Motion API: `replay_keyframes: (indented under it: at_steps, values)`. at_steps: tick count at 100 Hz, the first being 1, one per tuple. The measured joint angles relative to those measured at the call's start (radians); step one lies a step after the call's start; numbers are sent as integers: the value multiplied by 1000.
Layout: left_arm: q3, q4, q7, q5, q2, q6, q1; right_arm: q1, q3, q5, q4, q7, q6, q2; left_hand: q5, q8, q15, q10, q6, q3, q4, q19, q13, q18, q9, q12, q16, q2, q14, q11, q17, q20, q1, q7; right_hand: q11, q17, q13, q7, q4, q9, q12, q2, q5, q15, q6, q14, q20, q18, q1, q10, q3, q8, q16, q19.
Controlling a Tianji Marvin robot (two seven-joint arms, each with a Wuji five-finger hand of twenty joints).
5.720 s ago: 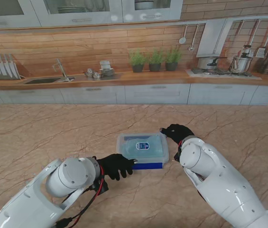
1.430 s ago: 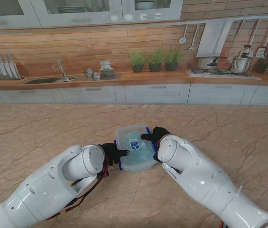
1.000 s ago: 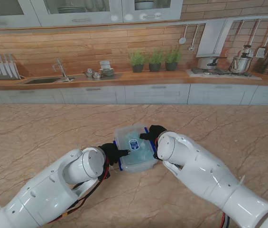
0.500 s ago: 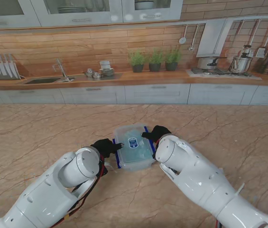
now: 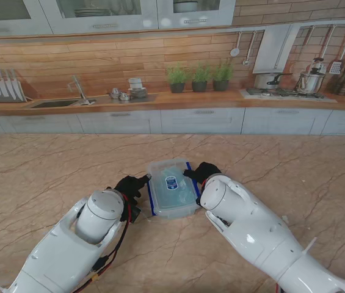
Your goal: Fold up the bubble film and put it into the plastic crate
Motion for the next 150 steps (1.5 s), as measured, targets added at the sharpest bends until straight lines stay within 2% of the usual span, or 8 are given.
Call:
replay_keyframes:
  at_steps: [14, 45, 55, 69, 81, 99, 114, 150]
  values:
    - [3, 22, -6, -63, -22, 1, -17, -1, 2, 3, -2, 1, 0, 0, -106, -52, 2, 38, 8, 0, 0, -34, -9, -7, -54, -43, -3, 0, -18, -27, -11, -31, -17, -87, -1, -1, 0, -2, 0, 0, 0, 0, 0, -10, 0, 0, 0, 0, 0, 0, 0, 1, 0, -2]
    - [-1, 76, 36, -311, -68, 6, -61, -1, 3, 17, 0, 2, 6, 0, -277, -162, -13, 18, 0, 1, 0, -166, -168, -56, -312, -63, -75, 0, -13, -17, -88, -116, -32, -265, -2, -3, 0, -4, 9, 0, 0, 28, -1, -10, 85, 1, 0, 0, 1, 0, 6, 13, 0, -2]
    - [-14, 87, 112, -445, -87, -33, -58, 1, 4, 19, 2, -1, 10, 2, -277, -166, -20, -22, -48, 2, 0, -207, -239, -74, -366, -125, -75, 0, 26, -116, -124, -146, -32, -295, -2, -7, 0, -26, 13, 0, 0, 39, -16, -10, 100, 2, 0, 0, 1, 0, 6, 14, 0, -2]
    - [-23, 90, 161, -453, -111, -50, -46, 4, 4, 22, 3, -1, 13, 2, -277, -148, -17, -73, -104, 4, 0, -161, -230, -76, -382, -151, -38, 0, 31, -173, -124, -149, 1, -320, -2, -12, -10, -27, 13, -1, 0, 39, -17, -13, 100, 4, 0, 0, 1, 0, 1, 14, 0, -3]
    - [-26, 90, 170, -443, -119, -52, -38, 4, 5, 22, 3, 0, 16, 2, -277, -132, -7, -117, -120, 46, 41, -60, -195, -74, -380, -150, 2, -33, 35, -167, -100, -88, 49, -330, -2, -13, -10, -28, 6, -2, 0, 39, -27, -13, 97, 5, 0, 0, 1, 0, -1, 14, 0, -4]
    - [-44, 85, 135, -405, -119, -29, -26, -2, 8, 20, -5, 2, 22, 1, -277, -99, 32, -173, -146, 75, 42, 33, -173, -92, -379, -123, 40, -33, 2, -152, -62, -30, 49, -331, -2, -24, -10, -28, 3, -2, 0, 38, -27, -13, 73, 8, 0, 0, 1, 0, -21, 14, 0, -4]
    - [-58, 77, 147, -407, -120, -2, -20, -6, 7, 20, -10, 6, 26, 1, -277, -110, 102, -216, -154, 97, 42, 71, -133, -80, -369, -99, 146, -86, 14, -107, -23, 97, 49, -332, -2, -29, -10, -28, 3, -2, 0, 30, -27, -21, 46, 9, 0, 0, 1, 0, -35, 14, 0, -4]
    - [-77, 64, 173, -341, -119, 15, -6, -8, 6, 17, -16, 12, 29, 1, -275, -230, 209, -222, -189, 111, 42, 97, -76, -78, -368, -87, 232, -97, 11, -69, 18, 230, 49, -345, -3, -37, -21, -28, 3, -3, 0, 24, -26, -24, 23, 13, 1, 0, 1, -2, -44, 23, 0, -4]
